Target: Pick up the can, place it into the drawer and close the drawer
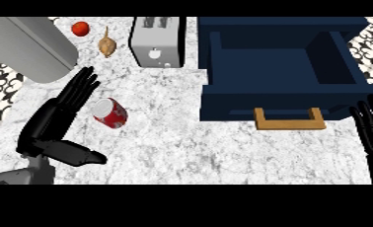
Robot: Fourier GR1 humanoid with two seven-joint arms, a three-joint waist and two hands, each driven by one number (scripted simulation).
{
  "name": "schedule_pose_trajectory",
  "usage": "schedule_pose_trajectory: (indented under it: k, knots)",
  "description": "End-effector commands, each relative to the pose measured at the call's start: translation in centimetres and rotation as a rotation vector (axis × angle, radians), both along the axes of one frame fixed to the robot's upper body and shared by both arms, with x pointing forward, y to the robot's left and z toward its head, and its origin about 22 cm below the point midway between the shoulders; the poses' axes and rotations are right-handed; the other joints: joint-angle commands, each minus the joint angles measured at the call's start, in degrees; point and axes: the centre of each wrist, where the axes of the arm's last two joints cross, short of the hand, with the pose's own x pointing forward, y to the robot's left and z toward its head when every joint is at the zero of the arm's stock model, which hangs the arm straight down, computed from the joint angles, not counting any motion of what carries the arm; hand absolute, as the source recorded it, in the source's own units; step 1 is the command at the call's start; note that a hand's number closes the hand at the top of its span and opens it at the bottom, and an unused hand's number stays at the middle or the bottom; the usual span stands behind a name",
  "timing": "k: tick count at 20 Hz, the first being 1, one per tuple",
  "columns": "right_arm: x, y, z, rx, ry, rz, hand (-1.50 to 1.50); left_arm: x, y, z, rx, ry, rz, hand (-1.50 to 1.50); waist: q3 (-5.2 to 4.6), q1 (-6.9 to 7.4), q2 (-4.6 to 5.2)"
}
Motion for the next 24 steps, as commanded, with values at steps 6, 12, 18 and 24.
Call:
schedule_pose_trajectory:
  k: [6, 12, 18, 24]
  knots:
    - [-0.8, 0.6, 0.1, -0.007, 0.008, -0.003, -1.50, -0.7, 2.3, -3.2, 0.012, 0.007, 0.021, -1.50, 0.00, 0.15, -0.05]
    - [1.7, -0.4, -0.8, 0.009, -0.004, 0.003, -1.50, 2.7, 3.0, -6.7, 0.025, 0.021, 0.056, -1.50, -0.01, -0.08, 0.09]
    - [0.2, 1.2, -0.3, 0.007, -0.017, -0.003, -1.50, 2.1, 7.2, -8.1, 0.023, 0.040, 0.073, -1.50, -0.03, -0.28, 0.10]
    - [-0.1, -0.3, -1.6, 0.013, -0.004, 0.008, -1.50, 1.7, 5.4, -9.8, 0.026, 0.034, 0.055, -1.50, 0.01, -0.03, 0.00]
